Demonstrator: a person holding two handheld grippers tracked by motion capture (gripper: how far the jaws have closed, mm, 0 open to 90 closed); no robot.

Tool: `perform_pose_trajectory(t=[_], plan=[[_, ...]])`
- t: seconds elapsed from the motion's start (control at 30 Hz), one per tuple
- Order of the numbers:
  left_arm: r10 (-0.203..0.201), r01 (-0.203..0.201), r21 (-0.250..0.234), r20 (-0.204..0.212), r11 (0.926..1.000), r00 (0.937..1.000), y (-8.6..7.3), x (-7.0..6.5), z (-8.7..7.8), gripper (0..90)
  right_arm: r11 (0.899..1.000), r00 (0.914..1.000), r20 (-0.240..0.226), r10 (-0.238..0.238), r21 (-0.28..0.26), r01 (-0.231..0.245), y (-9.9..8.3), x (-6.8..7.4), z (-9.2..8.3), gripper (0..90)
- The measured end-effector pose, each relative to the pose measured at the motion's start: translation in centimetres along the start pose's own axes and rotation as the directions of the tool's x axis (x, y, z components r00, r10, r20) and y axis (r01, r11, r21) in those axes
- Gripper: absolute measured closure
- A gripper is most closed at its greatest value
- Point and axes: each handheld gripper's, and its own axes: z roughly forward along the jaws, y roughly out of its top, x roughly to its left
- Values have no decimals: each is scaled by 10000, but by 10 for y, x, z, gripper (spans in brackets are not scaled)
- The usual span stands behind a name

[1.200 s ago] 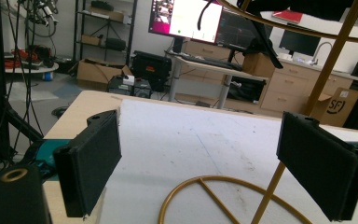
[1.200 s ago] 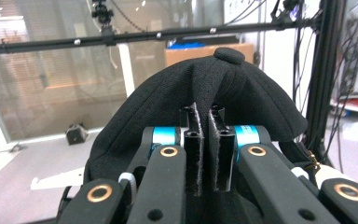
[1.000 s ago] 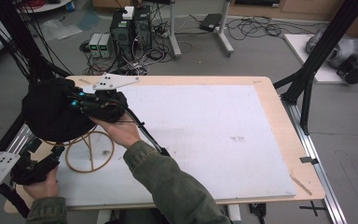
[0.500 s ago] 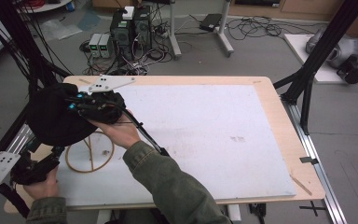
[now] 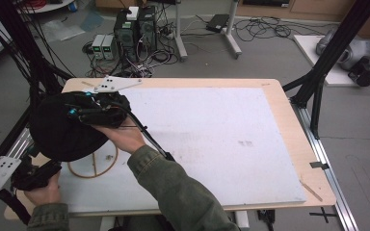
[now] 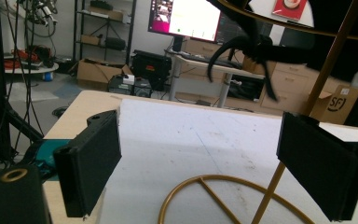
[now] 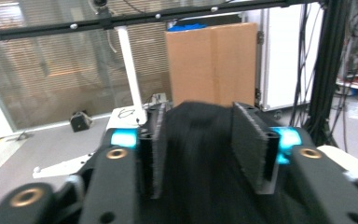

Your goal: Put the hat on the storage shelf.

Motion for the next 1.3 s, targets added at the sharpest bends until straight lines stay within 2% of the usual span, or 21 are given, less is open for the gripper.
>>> perform_pose_trajectory(t=[0.1,0.13,0.2,0.27,0.3,0.33,0.37,0.4,0.47,0.5,0.63,0.77,0.83,0.87,1.03,1.07,1.1,1.27,1.3], plan=[[-15,15,-13,-6,10000,10000,0,0,0,139,10000,10000,25,55,-80,-54,1,-1,-1,469],[-14,14,-11,-6,10000,10000,0,0,0,139,10000,10000,36,43,-71,-43,2,-1,-3,409],[-17,17,-9,-11,10000,10000,0,0,0,139,10000,10000,73,29,-46,-29,2,-1,-4,388],[-6,6,-10,-19,10000,10000,0,0,0,139,9999,9999,144,-55,-161,58,3,-2,-6,292],[-5,5,-3,-21,10000,10000,0,0,0,139,9999,9999,144,-55,-161,58,3,-2,-6,292],[-6,6,-8,-21,10000,10000,0,0,0,139,9998,9998,192,-112,-153,115,4,-2,-8,250],[-3,3,-10,-18,10000,10000,0,0,0,139,9997,9992,342,-195,-121,199,4,-2,-9,203],[-3,3,-10,-16,10000,10000,0,-1,0,139,9997,9982,549,-231,-100,237,4,-2,-10,193],[22,-22,3,-20,10000,10000,0,0,-1,139,9985,9946,889,-544,-16,547,5,-2,-14,122],[20,-20,7,-27,10000,10000,0,0,-1,139,9977,9916,1106,-677,102,670,4,-2,-19,121],[19,-19,-10,-39,10000,10000,0,-1,-1,139,9967,9875,1363,-795,270,765,3,-6,-29,120],[109,-109,42,-70,9999,9999,0,-1,-1,139,9971,9828,1701,-712,368,659,1,-15,-47,114],[113,-113,13,-87,9999,9999,0,-1,-1,139,9979,9787,1954,-628,269,587,1,-20,-62,114],[120,-119,25,-96,9999,9999,0,-1,-1,139,9979,9787,1954,-628,269,587,1,-20,-62,114],[73,-72,21,-135,10000,9999,0,-1,-1,139,9982,9701,2352,-591,253,547,-2,-26,-84,115],[88,-87,19,-141,10000,9999,0,-1,-1,139,9983,9658,2526,-585,184,557,-5,-28,-94,115],[102,-102,24,-147,9999,9998,0,-1,-1,139,9983,9658,2526,-585,184,557,-5,-28,-94,115],[150,-149,70,-139,9999,9998,0,-1,0,138,9979,9502,3046,-653,205,620,-13,-31,-120,115],[130,-129,63,-132,9999,9998,1,-1,0,139,9978,9389,3381,-647,57,667,-17,-32,-131,115]])
